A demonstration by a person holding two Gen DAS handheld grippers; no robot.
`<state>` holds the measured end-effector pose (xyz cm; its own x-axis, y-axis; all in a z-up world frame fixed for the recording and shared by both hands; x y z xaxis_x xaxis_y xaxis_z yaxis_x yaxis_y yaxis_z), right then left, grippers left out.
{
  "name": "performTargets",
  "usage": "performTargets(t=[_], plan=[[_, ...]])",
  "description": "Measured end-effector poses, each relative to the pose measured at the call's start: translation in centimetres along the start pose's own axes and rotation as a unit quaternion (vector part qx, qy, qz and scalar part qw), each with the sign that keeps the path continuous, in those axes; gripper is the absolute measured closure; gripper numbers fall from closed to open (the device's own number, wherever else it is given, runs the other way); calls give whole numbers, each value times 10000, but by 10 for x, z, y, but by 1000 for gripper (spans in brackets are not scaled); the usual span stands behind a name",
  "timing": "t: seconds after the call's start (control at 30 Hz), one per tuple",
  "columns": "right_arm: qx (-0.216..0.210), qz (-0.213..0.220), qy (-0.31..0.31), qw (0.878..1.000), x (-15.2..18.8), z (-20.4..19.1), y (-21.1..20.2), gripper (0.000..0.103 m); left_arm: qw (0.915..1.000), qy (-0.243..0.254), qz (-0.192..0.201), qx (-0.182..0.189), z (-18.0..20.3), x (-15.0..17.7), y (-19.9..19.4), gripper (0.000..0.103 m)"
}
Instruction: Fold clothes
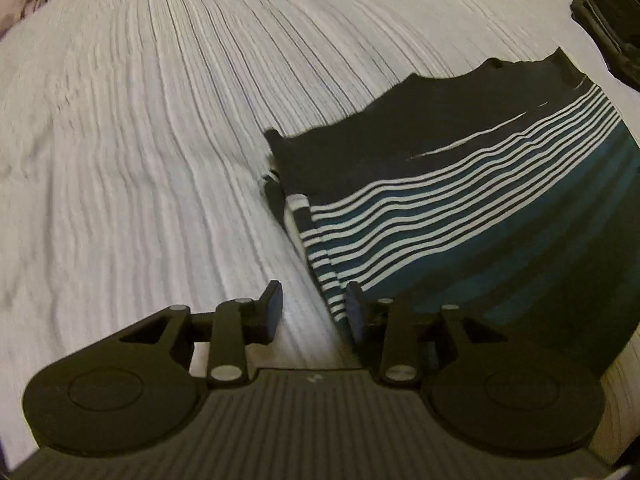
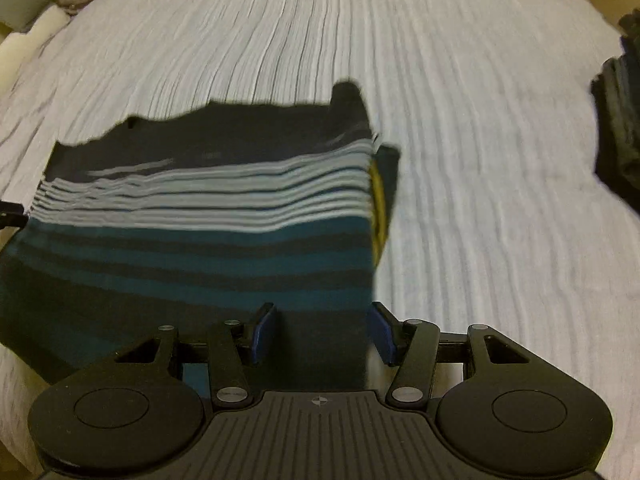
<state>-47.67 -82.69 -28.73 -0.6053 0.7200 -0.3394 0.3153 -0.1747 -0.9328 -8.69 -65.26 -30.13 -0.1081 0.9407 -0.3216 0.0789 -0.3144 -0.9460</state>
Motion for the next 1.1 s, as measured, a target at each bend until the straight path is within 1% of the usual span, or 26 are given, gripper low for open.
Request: performTargets(t=[0.13,0.23,0.3,0.37,0.43,0.5,0.6,0.63,0.7,0.73,0.77,0.8,0.87,0.9,0.93,0.97,1.0,1.03,1.07,1.1], plan=[[-88,157,141,9997,6,-6,-24,49,9999,94,55,-56,1,9,-26,75],[-344,193,122,9991,19,-27,-35,49,9998,196,1,41,16,26,-40,75],[-603,117,-42,9981,31,-48,-38,49,9996,242,-93,103,28,38,-42,75],[-811,15,-159,9966,43,-66,-32,49,9992,308,-254,73,40,50,-37,75],[-914,-156,-87,9957,53,-74,-19,49,9985,397,-388,16,51,59,-32,75],[-911,-362,29,9952,60,-72,-8,49,9976,482,-504,-44,60,67,-28,76],[-912,-526,146,9943,61,-63,0,49,9966,652,-466,-186,69,72,-38,75],[-898,-517,146,9945,60,-59,-2,49,9960,752,-419,-236,72,74,-43,75],[-726,-518,48,9960,61,-50,-11,49,9939,1012,-293,-334,81,79,-54,75],[-611,-534,-14,9967,63,-46,-16,49,9906,1306,-150,-373,89,82,-61,74],[-488,-539,-261,9970,66,-47,-20,49,9845,1707,25,-408,100,86,-68,70],[-357,-531,-690,9956,70,-52,-25,49,9744,2190,228,-448,112,91,-74,65],[-93,-513,-1543,9866,78,-62,-34,49,9493,3065,518,-458,136,105,-80,59],[26,-508,-1992,9786,84,-68,-36,49,9354,3452,612,-468,147,112,-79,57],[130,-506,-2462,9678,92,-77,-37,49,9215,3792,665,-511,157,118,-76,56],[235,-504,-2926,9546,101,-85,-37,48,9082,4084,717,-568,165,124,-72,56],[352,-490,-3342,9406,109,-94,-36,47,8971,4302,769,-649,171,128,-66,55],[482,-453,-3657,9284,116,-100,-34,37,8854,4518,820,-730,176,132,-59,54],[610,-404,-3913,9173,122,-106,-32,24,8755,4681,870,-821,180,135,-53,52],[711,-342,-4094,9089,126,-110,-30,22,8704,4745,912,-945,181,135,-47,52]])
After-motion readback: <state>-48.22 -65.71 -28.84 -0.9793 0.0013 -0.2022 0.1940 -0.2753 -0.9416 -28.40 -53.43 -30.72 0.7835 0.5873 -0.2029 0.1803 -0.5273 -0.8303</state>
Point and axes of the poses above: each gripper's, at about its wrist camera, not at the fingertips, and y roughly the way its jaws point, z to its right, x to its underside, the point moved 7 cm from there along y, roughly the way its jaws point, and after that the axes turned 1 degree about -z, right-handed, at the moved point
